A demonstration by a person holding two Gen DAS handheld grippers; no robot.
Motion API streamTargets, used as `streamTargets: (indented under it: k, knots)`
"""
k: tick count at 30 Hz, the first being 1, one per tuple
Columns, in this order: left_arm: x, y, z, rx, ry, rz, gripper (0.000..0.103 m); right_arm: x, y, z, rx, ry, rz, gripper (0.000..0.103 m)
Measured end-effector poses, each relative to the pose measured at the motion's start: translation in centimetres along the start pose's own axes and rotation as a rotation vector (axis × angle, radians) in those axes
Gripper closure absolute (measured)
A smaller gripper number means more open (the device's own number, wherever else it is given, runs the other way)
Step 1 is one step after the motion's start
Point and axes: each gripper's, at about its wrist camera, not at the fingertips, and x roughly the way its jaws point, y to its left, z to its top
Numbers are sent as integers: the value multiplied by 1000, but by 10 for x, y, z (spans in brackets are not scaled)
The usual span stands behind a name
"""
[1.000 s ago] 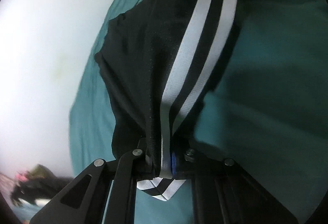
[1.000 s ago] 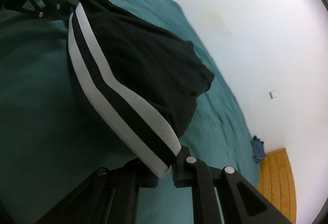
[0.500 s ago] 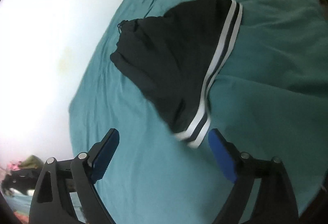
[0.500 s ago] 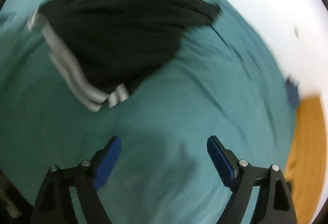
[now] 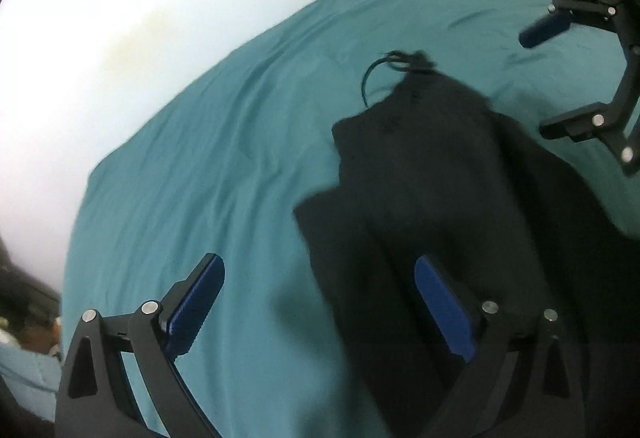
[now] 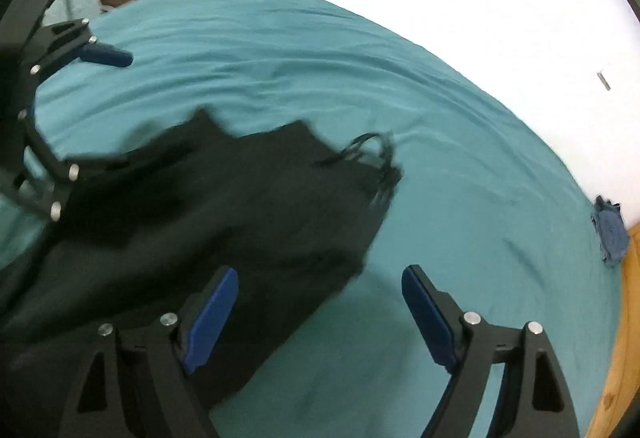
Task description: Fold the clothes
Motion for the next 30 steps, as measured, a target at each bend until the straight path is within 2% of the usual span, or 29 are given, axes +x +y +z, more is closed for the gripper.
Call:
streamTargets:
  k: [4, 5, 6, 7, 8, 9, 10, 11, 13, 17, 19, 21, 22, 23, 24, 25, 26, 27, 28, 30]
  knots:
    - [72, 23, 31, -88, 60, -24, 8, 53, -22, 22, 52, 52, 39, 21]
    - [85, 28, 36, -115, 66, -33, 9, 72, -28, 25, 44, 84, 49, 29]
    - [93, 33, 39, -149, 72, -65, 16, 89, -33, 28, 37, 117, 60, 57]
    - [100, 39, 42, -197, 83, -112, 37, 98, -34, 24, 51, 143, 94, 71]
    - [105, 43, 44, -226, 93, -150, 53, 96, -39, 20, 86, 127, 114, 76]
    - [108, 45, 46, -246, 101, -170, 79, 93, -43, 16, 122, 110, 133, 82]
    - [111, 47, 48, -266, 110, -191, 86, 85, -51, 10, 178, 83, 144, 85]
    - [112, 48, 50, -281, 110, -205, 88, 76, -58, 4, 233, 55, 156, 86]
    - [103, 49, 56, -280, 68, -198, 98, 60, -71, -10, 314, 9, 151, 87]
    - [84, 58, 68, -303, -23, -166, 98, 46, -90, -35, 413, -13, 91, 90]
    - [87, 63, 73, -321, -24, -157, 98, 46, -101, -43, 444, -12, 62, 91]
    - [87, 65, 72, -320, -6, -140, 97, 60, -111, -52, 480, 58, 54, 93]
    - [83, 66, 67, -320, 8, -157, 92, 67, -116, -56, 497, 92, 52, 93]
    - [81, 71, 60, -341, 26, -213, 87, 66, -120, -59, 522, 107, 87, 93]
    - [77, 76, 53, -375, 38, -269, 71, 66, -125, -62, 547, 120, 123, 92]
    - [72, 80, 46, -404, 48, -296, 49, 61, -129, -62, 584, 104, 177, 92]
    - [67, 85, 40, -437, 59, -313, 39, 57, -133, -62, 620, 89, 229, 88]
    - [64, 89, 35, -459, 71, -322, 30, 53, -135, -62, 647, 91, 252, 78]
    - [63, 93, 31, -500, 91, -339, 29, 49, -137, -62, 677, 93, 275, 71]
    - [69, 101, 27, -572, 136, -360, 30, 51, -139, -60, 778, 96, 337, 41]
